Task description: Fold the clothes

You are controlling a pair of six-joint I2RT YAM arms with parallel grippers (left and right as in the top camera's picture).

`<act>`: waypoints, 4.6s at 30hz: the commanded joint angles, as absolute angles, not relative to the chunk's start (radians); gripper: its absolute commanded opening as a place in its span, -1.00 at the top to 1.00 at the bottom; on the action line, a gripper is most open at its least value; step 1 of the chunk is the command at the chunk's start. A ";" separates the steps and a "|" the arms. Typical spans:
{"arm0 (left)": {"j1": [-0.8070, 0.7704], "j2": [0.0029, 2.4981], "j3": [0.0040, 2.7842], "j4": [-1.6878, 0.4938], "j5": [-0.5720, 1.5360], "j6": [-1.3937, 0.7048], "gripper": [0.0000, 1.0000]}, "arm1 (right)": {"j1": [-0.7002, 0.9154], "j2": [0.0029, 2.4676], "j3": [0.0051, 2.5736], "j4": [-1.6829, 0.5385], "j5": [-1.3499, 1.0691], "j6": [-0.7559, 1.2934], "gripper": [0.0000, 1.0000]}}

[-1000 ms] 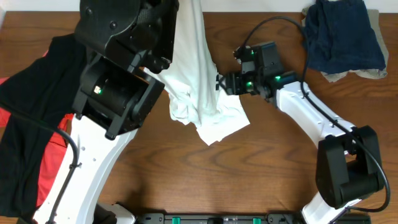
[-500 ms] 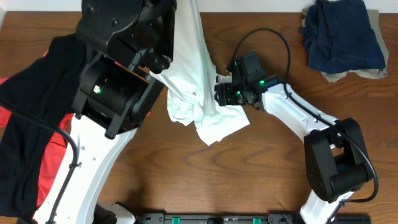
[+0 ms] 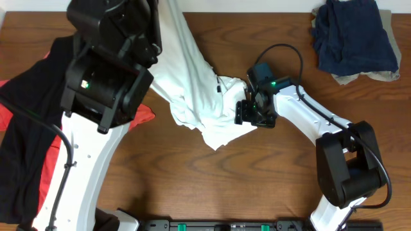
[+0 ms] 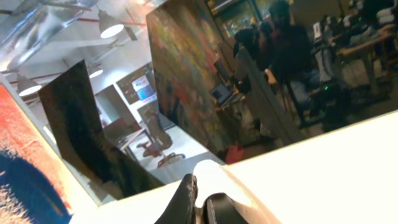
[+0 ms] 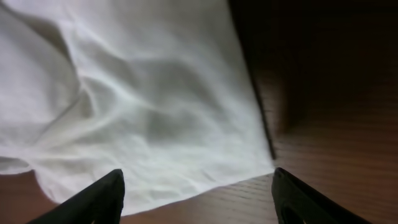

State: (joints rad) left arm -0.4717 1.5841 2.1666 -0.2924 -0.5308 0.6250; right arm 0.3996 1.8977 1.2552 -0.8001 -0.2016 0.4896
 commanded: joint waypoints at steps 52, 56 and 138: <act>-0.330 1.575 2.197 -0.479 -0.544 0.492 0.88 | 0.046 1.836 1.785 -1.315 -0.191 0.143 0.98; -0.310 1.574 2.197 -0.476 -0.544 0.492 0.87 | -0.070 1.787 1.876 -1.385 -0.200 0.088 0.98; -0.317 1.783 1.288 -1.069 0.135 -0.038 -0.97 | -0.301 2.020 2.064 -1.429 -0.310 -0.147 0.98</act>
